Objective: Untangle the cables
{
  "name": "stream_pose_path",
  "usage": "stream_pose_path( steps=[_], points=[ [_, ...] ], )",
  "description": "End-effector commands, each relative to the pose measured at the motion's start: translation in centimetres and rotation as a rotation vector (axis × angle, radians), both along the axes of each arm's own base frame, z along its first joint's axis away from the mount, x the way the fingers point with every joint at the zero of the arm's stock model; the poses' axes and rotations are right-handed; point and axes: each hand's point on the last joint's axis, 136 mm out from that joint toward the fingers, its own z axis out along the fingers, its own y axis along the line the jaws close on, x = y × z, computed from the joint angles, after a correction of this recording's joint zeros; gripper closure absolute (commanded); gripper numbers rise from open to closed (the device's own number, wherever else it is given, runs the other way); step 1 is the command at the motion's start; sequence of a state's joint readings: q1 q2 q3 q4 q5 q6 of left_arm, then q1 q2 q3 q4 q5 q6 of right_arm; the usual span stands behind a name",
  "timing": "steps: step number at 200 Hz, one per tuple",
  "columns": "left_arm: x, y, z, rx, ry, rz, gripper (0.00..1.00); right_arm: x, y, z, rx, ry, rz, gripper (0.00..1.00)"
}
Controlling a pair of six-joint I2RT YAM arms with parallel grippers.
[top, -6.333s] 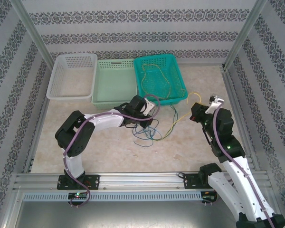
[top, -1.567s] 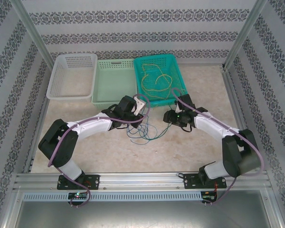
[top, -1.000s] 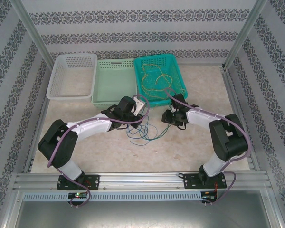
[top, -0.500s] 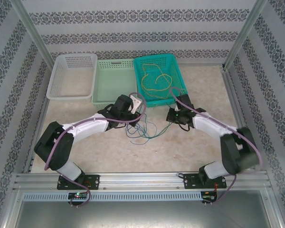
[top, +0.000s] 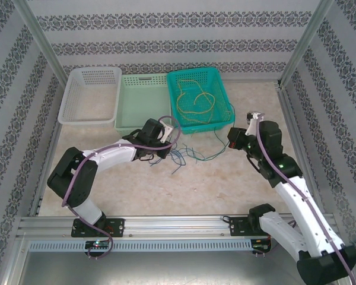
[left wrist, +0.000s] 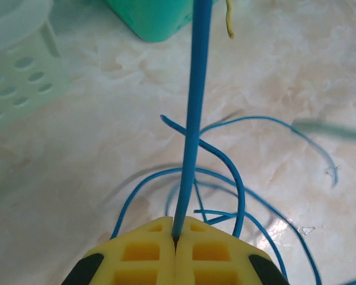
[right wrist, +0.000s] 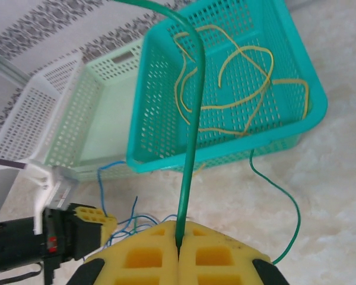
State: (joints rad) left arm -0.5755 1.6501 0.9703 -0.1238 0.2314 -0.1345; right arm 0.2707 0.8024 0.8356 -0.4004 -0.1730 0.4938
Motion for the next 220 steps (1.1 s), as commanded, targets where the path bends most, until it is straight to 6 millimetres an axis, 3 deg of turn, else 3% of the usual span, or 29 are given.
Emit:
stream_pose_path(
  steps=[1, 14, 44, 64, 80, 91, 149, 220],
  points=[
    [0.0, -0.6, 0.6, -0.014, 0.024, -0.027, 0.88, -1.0, -0.2, 1.7, -0.062, -0.048, 0.04, 1.0],
    [0.2, -0.6, 1.1, -0.018, 0.02, -0.025, 0.73, -1.1, 0.0, 1.9, -0.07, -0.052, 0.049, 1.0],
    [0.2, -0.9, 3.0, -0.037, -0.02, -0.028, 0.59, -0.9, 0.7, 1.3, -0.122, -0.054, 0.071, 1.0],
    [0.1, -0.8, 4.2, -0.042, -0.043, -0.024, 0.35, -0.7, 0.9, 0.9, -0.153, -0.048, 0.075, 1.0],
    [-0.4, -1.1, 5.1, -0.057, -0.063, -0.045, 0.28, -0.5, 1.0, 0.6, -0.155, -0.038, 0.071, 1.0],
    [-0.9, -1.7, 5.8, -0.068, -0.083, -0.08, 0.18, -0.3, 1.1, 0.5, -0.148, -0.033, 0.067, 1.0],
    [-6.9, -7.4, 6.7, -0.168, -0.101, -0.447, 0.2, 0.2, 1.3, 1.1, -0.113, -0.037, 0.049, 1.0],
    [-11.1, -8.9, 6.6, -0.201, -0.123, -0.61, 0.22, 1.0, 0.9, 0.9, -0.092, -0.004, 0.003, 1.0]
  ],
)
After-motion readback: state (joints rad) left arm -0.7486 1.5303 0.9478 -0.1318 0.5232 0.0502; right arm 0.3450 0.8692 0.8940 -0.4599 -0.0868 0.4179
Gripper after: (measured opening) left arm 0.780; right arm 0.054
